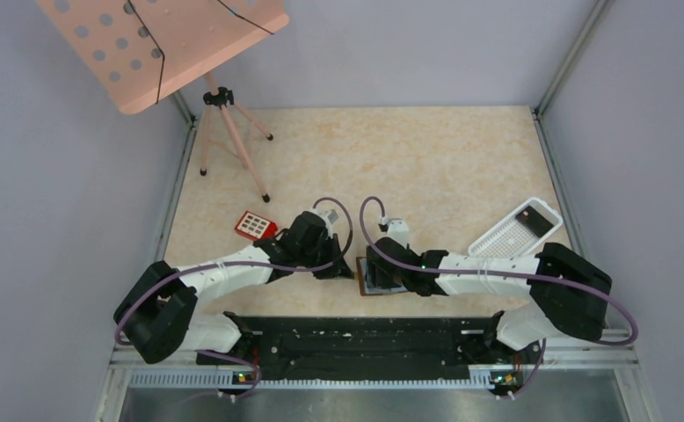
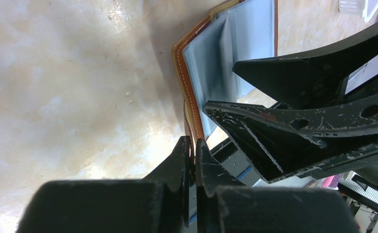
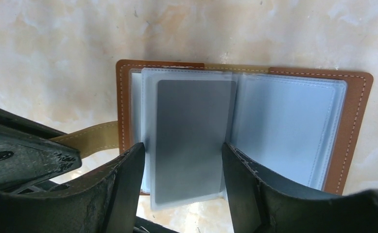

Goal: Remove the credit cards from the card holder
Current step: Remove the credit card from the card holder.

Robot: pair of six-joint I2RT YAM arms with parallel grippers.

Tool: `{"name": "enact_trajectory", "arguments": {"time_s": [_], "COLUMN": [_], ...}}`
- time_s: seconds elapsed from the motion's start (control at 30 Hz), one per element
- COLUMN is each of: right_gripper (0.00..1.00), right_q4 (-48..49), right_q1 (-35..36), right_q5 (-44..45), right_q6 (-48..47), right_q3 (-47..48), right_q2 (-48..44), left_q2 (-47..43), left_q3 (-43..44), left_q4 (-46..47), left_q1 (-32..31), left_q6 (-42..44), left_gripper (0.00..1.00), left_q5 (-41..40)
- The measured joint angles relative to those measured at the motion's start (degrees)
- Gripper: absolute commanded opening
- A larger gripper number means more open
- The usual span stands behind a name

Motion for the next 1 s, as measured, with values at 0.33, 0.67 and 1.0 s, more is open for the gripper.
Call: {"name": "enact_trajectory", "arguments": {"time_s": [0.33, 0.67, 1.0], "right_gripper": [0.55, 0.55, 0.45], "right_q4": [-1.14, -8.15, -14.23], "right_q1": [0.0, 0.0, -0.57], "right_q5": [1.51, 5.18, 8.37], "right_q6": [0.07, 0.13, 0.57], "right_q3": [0.04, 0.31, -1.29], "right_q2": [0.85, -2.91, -10.29], "left_q2": [0.0, 0.0, -1.55], "left_q3": [-0.02, 0.04, 0.42], "left_q4": [-0.46, -2.97, -7.96], "left_q1": [0.0, 0.0, 0.0], "left_q6": [0.0, 1.18, 2.43], "left_gripper": [0.0, 0.0, 0.18], "left_q5": [-0.44, -2.14, -5.64]}}
